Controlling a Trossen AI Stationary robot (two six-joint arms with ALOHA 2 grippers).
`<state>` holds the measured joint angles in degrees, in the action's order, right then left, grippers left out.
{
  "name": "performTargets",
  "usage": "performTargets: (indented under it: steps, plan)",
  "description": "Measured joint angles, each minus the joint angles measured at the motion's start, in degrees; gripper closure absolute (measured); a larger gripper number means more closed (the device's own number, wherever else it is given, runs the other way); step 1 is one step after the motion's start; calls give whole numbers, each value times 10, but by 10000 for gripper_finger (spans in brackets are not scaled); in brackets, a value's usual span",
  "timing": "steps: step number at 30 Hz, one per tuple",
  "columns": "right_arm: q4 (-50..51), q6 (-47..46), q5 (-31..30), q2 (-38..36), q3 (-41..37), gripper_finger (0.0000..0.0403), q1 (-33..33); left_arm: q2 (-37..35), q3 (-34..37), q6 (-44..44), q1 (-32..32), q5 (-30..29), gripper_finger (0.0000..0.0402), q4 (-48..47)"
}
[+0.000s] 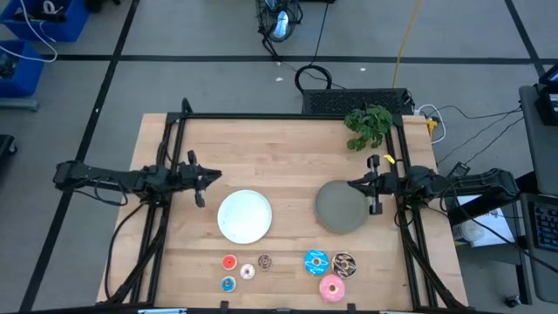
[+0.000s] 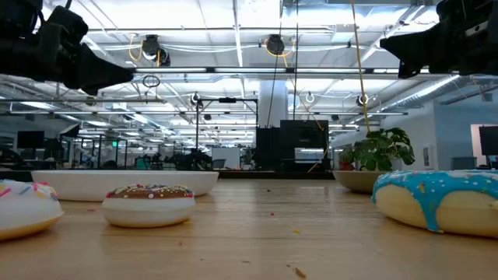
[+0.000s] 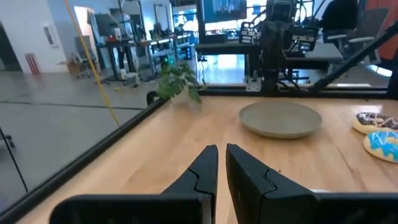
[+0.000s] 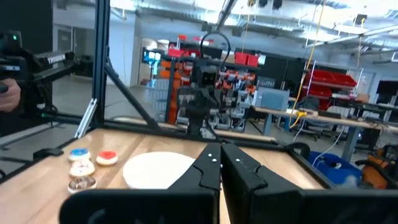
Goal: Pick & Place donuts
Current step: Put the small orange donut on the white plate
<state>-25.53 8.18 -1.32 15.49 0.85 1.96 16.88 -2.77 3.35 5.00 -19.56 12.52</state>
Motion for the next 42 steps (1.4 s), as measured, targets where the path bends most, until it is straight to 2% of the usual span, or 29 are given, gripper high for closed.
performTargets:
  steps: [5, 9, 11, 15, 21, 25, 28, 42]
  plan:
    - [-13, 0, 1, 0, 0, 403, 0, 0, -43, 4, 2, -39, 364, -32]
    - [-4, 0, 1, 0, 0, 403, 0, 13, -103, 1, 18, -67, 364, -91]
    - [3, 0, 1, 0, 0, 403, 0, 32, -143, -11, 30, -103, 364, -127]
    - [12, 0, 1, 0, 0, 403, 0, 98, -244, -64, 60, -184, 370, -254]
    - [-3, 1, 1, 0, 0, 403, 0, 237, -425, -185, 103, -193, 396, -505]
    - [-13, 2, 1, 0, 0, 403, 0, 335, -539, -277, 135, -172, 395, -674]
    - [-13, 6, 1, 0, 0, 403, 0, 397, -598, -297, 163, -131, 397, -746]
    - [-21, 2, 31, 0, 0, 403, 0, 663, -820, -331, 263, 70, 398, -840]
